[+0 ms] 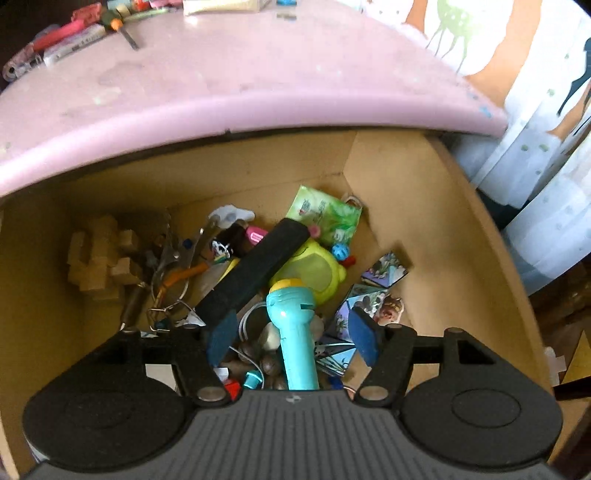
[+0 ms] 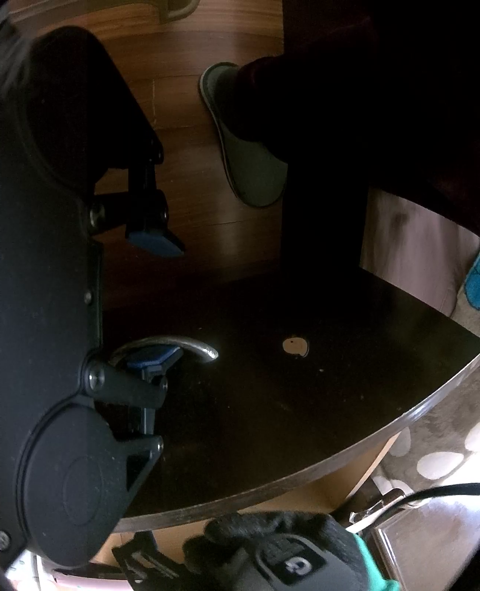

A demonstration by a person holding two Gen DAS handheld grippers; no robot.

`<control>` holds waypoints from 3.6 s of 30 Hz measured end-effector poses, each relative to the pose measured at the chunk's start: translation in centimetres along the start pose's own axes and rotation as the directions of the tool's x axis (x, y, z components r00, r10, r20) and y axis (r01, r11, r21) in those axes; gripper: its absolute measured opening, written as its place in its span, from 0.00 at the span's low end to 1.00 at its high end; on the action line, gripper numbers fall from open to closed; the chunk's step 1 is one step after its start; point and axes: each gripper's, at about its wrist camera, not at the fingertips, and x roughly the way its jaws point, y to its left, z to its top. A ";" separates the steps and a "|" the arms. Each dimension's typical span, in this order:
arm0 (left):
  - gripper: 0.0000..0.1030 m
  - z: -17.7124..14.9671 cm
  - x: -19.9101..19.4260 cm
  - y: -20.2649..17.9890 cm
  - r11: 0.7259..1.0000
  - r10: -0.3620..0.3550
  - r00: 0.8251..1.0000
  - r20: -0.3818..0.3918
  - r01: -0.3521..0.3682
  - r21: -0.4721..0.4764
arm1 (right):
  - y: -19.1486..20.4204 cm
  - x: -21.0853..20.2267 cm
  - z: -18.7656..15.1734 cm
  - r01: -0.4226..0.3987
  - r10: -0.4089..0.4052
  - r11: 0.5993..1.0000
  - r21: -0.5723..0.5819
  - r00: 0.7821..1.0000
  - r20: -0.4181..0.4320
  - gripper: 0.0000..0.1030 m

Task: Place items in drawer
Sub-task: 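Lower the teal toy into the open drawer and open the left tool, then grasp the small blue piece on the nightstand with the left tool, then carry the blue piece into the drawer and release it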

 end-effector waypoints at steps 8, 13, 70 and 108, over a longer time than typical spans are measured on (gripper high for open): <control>0.64 0.8 -4.8 -1.0 0.999 -0.049 0.995 0.082 0.049 0.000 | 0.4 0.4 -0.1 -0.001 0.001 1.000 -0.014 1.000 0.005 0.56; 0.64 2.3 -7.6 -2.0 0.996 -0.080 0.980 0.182 0.075 0.038 | 0.4 0.5 -0.1 0.005 -0.004 1.000 -0.016 1.000 0.005 0.57; 0.17 27.0 5.4 -2.4 0.948 0.022 0.941 0.339 -0.127 0.291 | 1.1 1.1 0.2 0.016 -0.016 1.000 -0.011 1.000 0.008 0.72; 0.17 -1.0 0.3 1.7 0.993 0.010 0.999 0.042 -0.015 0.118 | 1.5 2.2 1.1 0.031 -0.031 0.999 -0.011 0.999 -0.013 0.74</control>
